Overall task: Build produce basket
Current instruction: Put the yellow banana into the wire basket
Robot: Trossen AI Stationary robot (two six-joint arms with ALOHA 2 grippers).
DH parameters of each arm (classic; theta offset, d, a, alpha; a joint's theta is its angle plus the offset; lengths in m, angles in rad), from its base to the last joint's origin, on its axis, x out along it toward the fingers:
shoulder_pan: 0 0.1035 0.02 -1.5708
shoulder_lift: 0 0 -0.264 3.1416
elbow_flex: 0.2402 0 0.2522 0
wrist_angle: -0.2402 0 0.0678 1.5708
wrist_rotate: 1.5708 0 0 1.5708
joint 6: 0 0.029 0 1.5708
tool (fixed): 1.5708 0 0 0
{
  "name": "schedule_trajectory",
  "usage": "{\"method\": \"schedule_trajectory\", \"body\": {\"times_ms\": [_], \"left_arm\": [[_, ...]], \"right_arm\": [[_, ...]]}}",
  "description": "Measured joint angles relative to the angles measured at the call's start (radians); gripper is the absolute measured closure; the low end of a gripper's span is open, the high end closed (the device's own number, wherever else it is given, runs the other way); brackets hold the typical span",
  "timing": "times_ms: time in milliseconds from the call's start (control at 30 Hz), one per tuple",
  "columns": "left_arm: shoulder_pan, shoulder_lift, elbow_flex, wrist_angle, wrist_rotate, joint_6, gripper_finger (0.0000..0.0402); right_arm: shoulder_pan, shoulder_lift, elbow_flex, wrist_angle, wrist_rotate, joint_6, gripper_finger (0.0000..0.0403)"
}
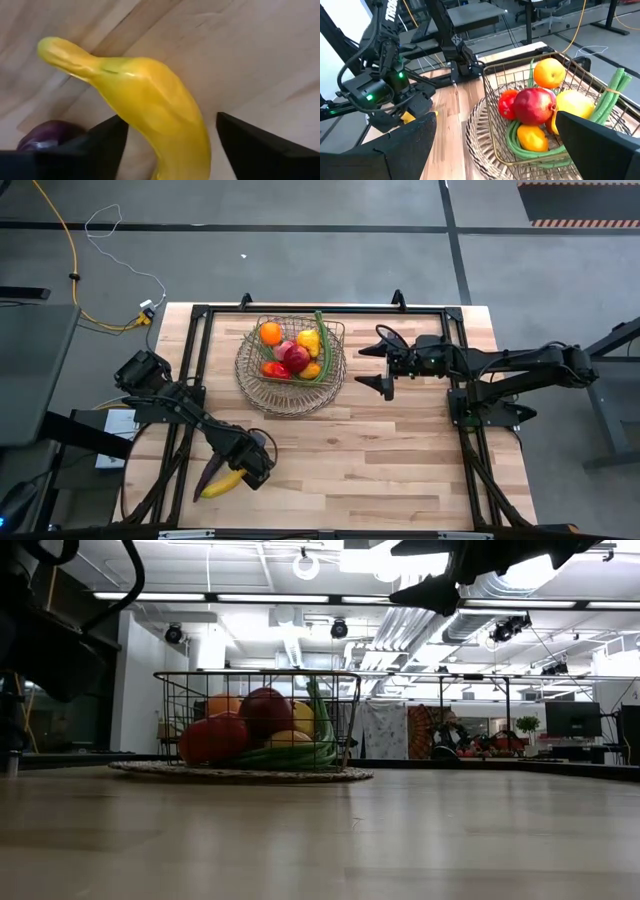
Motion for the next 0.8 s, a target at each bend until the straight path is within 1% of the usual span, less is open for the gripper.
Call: {"method": "schedule_trajectory", "body": {"times_ms": [200, 333, 433, 567, 700, 800], "left_arm": [[0.0, -0.004, -0.002, -0.008, -0.006, 0.025, 0.0205], [0.009, -0.03, -0.001, -0.026, -0.029, 0.104, 0.0269], [0.029, -0.084, -0.001, -0.063, -0.054, 0.195, 0.0299], [0.085, -0.192, -0.001, -0.085, -0.071, 0.35, 0.0298], [0.171, -0.322, 0.018, -0.077, -0.065, 0.533, 0.0269], [0.242, -0.419, 0.053, -0.064, -0.063, 0.674, 0.026]], "right_arm": [[0.0, 0.0, 0.0, -0.005, 0.0, -0.006, 0.0004], [0.0, 0.0, 0.0, -0.005, 0.003, -0.007, 0.0004], [0.0, 0.0, 0.0, -0.005, 0.003, -0.005, 0.0004], [0.0, 0.0, 0.0, -0.006, 0.004, 0.0, 0.0004], [0.0, 0.0, 0.0, -0.006, 0.004, 0.02, 0.0004], [0.0, 0.0, 0.0, -0.004, 0.004, 0.026, 0.0004]]}}
